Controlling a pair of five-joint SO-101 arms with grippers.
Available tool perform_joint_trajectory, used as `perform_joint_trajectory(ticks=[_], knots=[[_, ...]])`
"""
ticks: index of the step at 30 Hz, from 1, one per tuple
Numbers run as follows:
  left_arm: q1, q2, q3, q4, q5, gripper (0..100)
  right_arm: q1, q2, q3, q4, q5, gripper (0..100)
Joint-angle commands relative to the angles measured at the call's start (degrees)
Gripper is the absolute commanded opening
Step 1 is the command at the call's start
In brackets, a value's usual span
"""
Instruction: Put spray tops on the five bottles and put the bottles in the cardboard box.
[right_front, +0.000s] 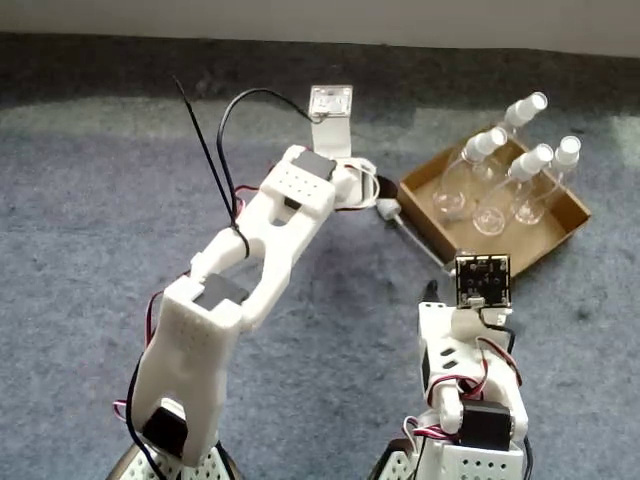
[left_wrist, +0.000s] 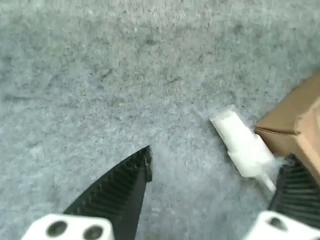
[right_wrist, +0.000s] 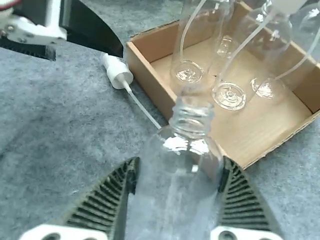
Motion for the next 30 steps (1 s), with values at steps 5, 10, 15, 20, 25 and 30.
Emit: perform_joint_trajectory(ticks=[5, 10, 15, 20, 25, 30], knots=[[1.36, 9.19, -13.41, -0.35, 1.67, 35, 0.66, -0.84, -2.68, -1.63, 0.00, 15.6], [1.36, 12.00, -17.54, 5.98, 1.41, 35, 0.66, -0.84, -2.68, -1.63, 0.00, 15.6], [0.04, 12.18, -24.04, 22.95, 1.32, 35, 0.57, -0.84, -2.68, -1.63, 0.00, 15.6], [-3.47, 11.91, -30.11, 35.96, 1.41, 35, 0.66, -0.84, -2.68, -1.63, 0.00, 15.6], [-3.91, 12.26, -43.03, 44.40, 1.58, 35, 0.57, -0.84, -2.68, -1.63, 0.00, 15.6], [-0.92, 12.70, -48.22, 44.48, 1.67, 35, 0.57, -0.84, -2.68, -1.63, 0.00, 15.6]])
